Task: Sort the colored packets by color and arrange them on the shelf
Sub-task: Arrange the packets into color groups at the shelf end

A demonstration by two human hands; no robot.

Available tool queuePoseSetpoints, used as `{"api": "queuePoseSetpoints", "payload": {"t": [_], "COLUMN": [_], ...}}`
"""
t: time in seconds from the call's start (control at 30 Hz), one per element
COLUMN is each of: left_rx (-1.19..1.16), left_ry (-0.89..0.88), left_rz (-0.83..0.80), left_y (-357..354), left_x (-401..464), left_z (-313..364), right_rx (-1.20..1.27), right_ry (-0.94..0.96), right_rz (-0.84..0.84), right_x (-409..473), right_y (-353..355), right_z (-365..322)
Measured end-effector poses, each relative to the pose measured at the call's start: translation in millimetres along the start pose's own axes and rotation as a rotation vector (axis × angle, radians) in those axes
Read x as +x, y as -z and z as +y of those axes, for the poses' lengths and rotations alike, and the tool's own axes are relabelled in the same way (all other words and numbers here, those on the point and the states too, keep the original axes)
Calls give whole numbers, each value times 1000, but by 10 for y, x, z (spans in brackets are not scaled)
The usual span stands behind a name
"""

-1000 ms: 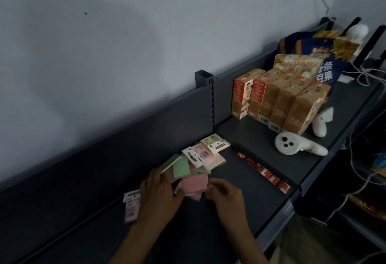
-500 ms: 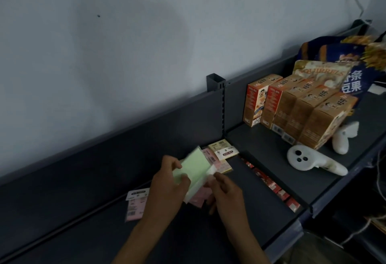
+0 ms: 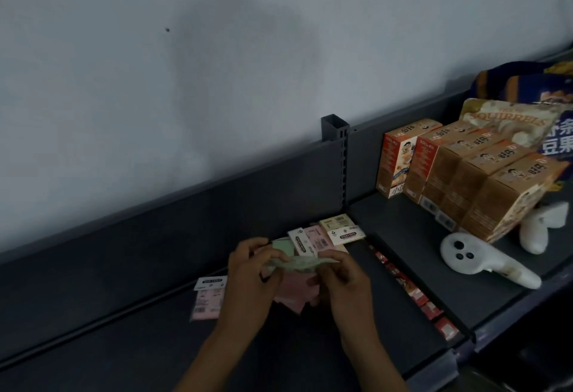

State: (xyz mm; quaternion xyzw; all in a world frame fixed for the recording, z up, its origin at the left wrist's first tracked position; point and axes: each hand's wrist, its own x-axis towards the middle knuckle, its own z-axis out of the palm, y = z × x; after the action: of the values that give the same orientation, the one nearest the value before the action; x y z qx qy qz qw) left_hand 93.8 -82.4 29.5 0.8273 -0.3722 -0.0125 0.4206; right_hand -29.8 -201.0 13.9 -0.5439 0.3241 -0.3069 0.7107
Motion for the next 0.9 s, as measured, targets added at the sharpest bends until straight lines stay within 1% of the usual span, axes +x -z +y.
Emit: {"api": "queuePoseSetpoints", "payload": {"t": [0.07,0.17,0.27,0.37,0.43,0.5,0.57,0.73,0.83,0.9], "left_rx": [-67,-97,-96,-68,-108,-157,-209,-204,-207,-205], "left_ry": [8,-6,-13,37,103,167,225,294,340,338], "left_rz": [17,71,133,205,253,290,305,325,327,343], "left_y": [28,117,257,402,502,605,694,860,980,1061], "left_x": [-34,-120,-223,-384,-513,-630,-729,-973,-1105,-1189], "left_z": [-18,26,14,-97,-141,-151,-163,-300,-348,-361], "right_rx": [60,165,305,255,180,57,-1,91,80,67], "right_ry": [-37,-74,-189,-226,-159,-83,-79,-175,-166,-147], "right_rz": [-41,-91,-140,-156,-149,-161,-168,-164,-185,-186], "right_x": [7,-18,-45,-70,-116,-178,-252,-454,-601,-701], "right_y": [-60,-170,-287,-459,-585,-701,-803,-974,-1076,-1154], "right_z": [-15,-96,-136,-40,39,111,165,193,186,198]}}
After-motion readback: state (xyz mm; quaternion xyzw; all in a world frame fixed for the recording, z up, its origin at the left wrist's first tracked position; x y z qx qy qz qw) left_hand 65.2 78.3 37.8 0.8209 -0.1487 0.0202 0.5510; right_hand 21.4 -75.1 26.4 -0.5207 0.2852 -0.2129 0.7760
